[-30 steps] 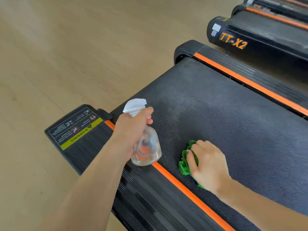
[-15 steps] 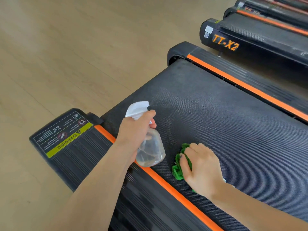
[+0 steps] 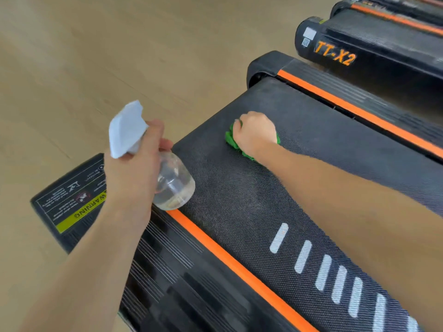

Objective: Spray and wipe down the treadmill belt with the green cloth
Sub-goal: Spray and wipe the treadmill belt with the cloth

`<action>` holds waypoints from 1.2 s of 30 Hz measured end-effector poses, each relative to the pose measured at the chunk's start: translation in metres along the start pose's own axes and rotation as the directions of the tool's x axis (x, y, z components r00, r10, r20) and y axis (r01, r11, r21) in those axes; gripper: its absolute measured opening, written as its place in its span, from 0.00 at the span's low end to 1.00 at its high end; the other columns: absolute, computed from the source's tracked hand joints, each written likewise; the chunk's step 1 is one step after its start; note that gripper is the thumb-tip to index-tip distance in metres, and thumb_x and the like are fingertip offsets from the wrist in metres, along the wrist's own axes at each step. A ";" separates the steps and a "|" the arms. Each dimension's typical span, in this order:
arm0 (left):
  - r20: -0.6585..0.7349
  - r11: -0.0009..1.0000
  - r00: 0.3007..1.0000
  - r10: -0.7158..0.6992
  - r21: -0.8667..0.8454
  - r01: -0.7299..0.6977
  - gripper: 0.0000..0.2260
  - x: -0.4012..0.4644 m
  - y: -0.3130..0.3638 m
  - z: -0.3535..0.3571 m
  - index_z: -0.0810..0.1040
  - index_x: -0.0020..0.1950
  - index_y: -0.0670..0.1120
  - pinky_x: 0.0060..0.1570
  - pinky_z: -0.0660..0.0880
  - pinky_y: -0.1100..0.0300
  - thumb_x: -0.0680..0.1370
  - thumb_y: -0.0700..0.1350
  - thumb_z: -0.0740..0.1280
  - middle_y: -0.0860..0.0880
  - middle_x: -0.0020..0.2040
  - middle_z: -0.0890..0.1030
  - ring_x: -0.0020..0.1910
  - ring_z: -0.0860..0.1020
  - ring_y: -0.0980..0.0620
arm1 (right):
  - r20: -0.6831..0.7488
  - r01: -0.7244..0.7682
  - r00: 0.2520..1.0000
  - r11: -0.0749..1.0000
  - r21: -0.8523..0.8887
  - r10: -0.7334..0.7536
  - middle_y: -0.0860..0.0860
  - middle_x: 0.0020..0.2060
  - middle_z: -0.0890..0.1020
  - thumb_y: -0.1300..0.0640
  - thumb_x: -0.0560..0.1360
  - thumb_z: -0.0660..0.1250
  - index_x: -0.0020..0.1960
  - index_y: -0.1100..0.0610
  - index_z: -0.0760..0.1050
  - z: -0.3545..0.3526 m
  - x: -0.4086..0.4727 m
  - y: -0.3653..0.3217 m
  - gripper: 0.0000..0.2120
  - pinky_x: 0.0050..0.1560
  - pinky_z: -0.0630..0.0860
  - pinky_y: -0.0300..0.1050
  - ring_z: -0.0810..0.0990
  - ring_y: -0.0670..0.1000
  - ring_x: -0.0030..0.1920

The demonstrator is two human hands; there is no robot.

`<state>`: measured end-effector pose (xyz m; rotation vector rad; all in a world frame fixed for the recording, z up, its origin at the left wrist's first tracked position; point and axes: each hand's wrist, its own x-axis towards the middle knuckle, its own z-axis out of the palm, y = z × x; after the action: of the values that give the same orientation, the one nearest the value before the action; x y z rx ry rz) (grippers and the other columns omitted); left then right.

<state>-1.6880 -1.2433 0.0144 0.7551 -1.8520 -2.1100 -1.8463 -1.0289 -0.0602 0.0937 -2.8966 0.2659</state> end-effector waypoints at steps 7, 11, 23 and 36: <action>0.026 0.998 0.999 0.034 0.048 -0.036 0.11 -0.009 -0.005 0.008 0.81 0.36 0.61 0.46 0.76 0.61 0.78 0.54 0.71 0.53 0.44 0.87 0.40 0.80 0.62 | 0.010 0.332 0.941 0.927 0.174 -0.339 0.54 0.36 0.73 0.50 0.79 0.57 0.36 0.56 0.70 -0.034 -0.154 -0.017 0.16 0.41 0.72 0.52 0.73 0.58 0.38; 0.048 0.995 0.997 0.067 0.066 -0.070 0.09 -0.014 -0.015 0.009 0.80 0.39 0.58 0.51 0.78 0.57 0.78 0.55 0.72 0.48 0.49 0.87 0.42 0.80 0.58 | -0.005 0.625 0.763 0.737 0.257 -0.646 0.53 0.35 0.71 0.54 0.79 0.62 0.36 0.57 0.69 -0.050 -0.193 -0.002 0.14 0.40 0.66 0.48 0.68 0.56 0.36; 0.150 0.992 0.986 0.067 0.094 -0.081 0.15 -0.019 -0.021 0.003 0.80 0.58 0.59 0.54 0.79 0.53 0.75 0.63 0.71 0.49 0.55 0.86 0.53 0.83 0.51 | 0.000 0.023 1.000 1.000 0.006 -0.023 0.54 0.40 0.76 0.51 0.81 0.57 0.39 0.57 0.71 -0.010 -0.068 -0.023 0.15 0.41 0.65 0.48 0.77 0.60 0.45; 0.111 0.996 0.992 0.051 0.070 -0.059 0.11 -0.017 -0.023 0.001 0.80 0.58 0.58 0.47 0.76 0.61 0.78 0.59 0.71 0.47 0.56 0.85 0.49 0.81 0.54 | 0.001 0.124 0.992 0.990 -0.062 -0.124 0.56 0.39 0.76 0.52 0.80 0.56 0.38 0.59 0.73 -0.020 -0.066 0.008 0.16 0.42 0.67 0.48 0.78 0.61 0.45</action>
<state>-1.6709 -1.2303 -0.0043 0.6072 -1.9923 -2.0982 -1.7786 -1.0147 -0.0575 0.2613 -2.8784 0.1541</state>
